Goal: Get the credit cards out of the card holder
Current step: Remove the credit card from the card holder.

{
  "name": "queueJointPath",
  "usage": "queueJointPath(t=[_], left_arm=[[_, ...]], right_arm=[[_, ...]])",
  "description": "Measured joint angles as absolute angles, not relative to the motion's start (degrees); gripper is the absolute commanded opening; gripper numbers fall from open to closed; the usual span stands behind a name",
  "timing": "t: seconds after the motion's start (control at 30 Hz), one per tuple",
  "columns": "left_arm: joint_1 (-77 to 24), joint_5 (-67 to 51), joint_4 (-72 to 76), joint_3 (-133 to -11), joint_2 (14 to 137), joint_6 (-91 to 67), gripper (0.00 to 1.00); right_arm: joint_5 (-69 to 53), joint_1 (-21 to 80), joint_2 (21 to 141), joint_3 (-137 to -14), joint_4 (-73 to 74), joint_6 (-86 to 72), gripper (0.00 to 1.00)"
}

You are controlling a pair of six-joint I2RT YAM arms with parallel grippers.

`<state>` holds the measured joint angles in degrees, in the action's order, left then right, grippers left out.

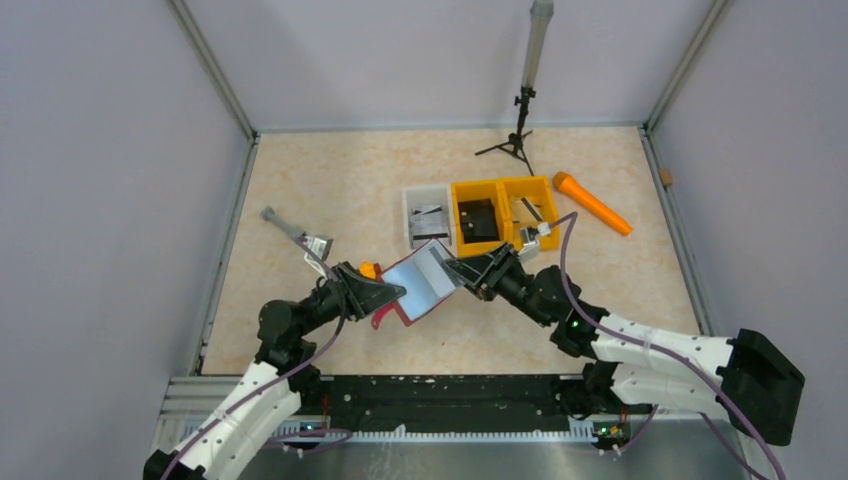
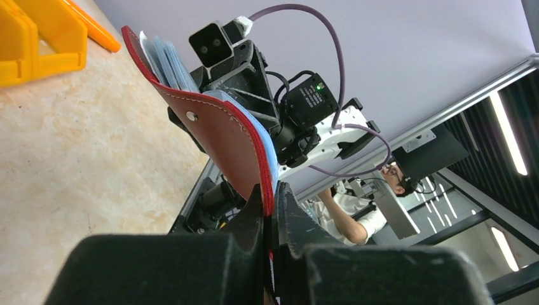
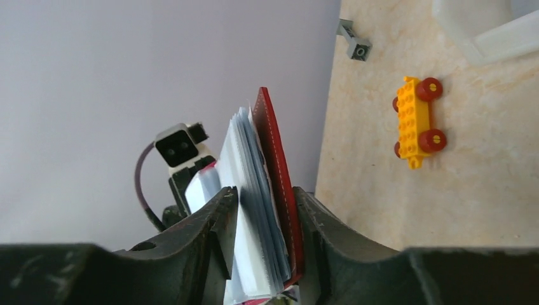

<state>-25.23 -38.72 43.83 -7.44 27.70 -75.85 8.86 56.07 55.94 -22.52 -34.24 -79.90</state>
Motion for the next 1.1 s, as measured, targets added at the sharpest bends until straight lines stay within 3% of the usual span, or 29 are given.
queueJointPath(t=[0.17,0.33,0.4,0.5,0.6,0.73,0.87,1.1], left_arm=[[-25.2,-40.3,38.7,-7.4,25.6,-73.5,0.00],[-25.6,-41.6,32.5,-7.4,25.6,-70.1,0.02],[-25.8,-41.6,29.6,-7.4,25.6,-68.3,0.23],[-26.0,-41.7,24.2,-8.0,25.6,-64.5,0.64],[-25.6,-40.1,14.5,-11.1,26.0,-59.2,0.73],[-25.6,-33.9,-4.2,-20.7,28.1,-50.7,0.73],[-25.6,-30.3,-13.0,-26.5,29.0,-46.4,0.68],[-25.6,-25.6,-22.7,-30.5,29.3,-44.1,0.48]], right_arm=[[7.2,56.1,53.3,-20.4,-33.6,-74.6,0.00],[7.2,56.1,47.2,-18.3,-29.9,-71.7,0.00],[7.2,56.2,45.3,-17.9,-27.7,-70.8,0.00],[8.0,56.2,43.2,-17.8,-23.8,-68.9,0.00],[10.6,56.0,41.7,-17.5,-20.0,-66.6,0.00],[13.0,56.0,41.8,-17.6,-16.6,-63.6,0.00],[14.4,56.0,43.3,-17.8,-14.7,-60.5,0.00],[16.1,56.0,44.1,-18.1,-14.0,-57.4,0.00]])
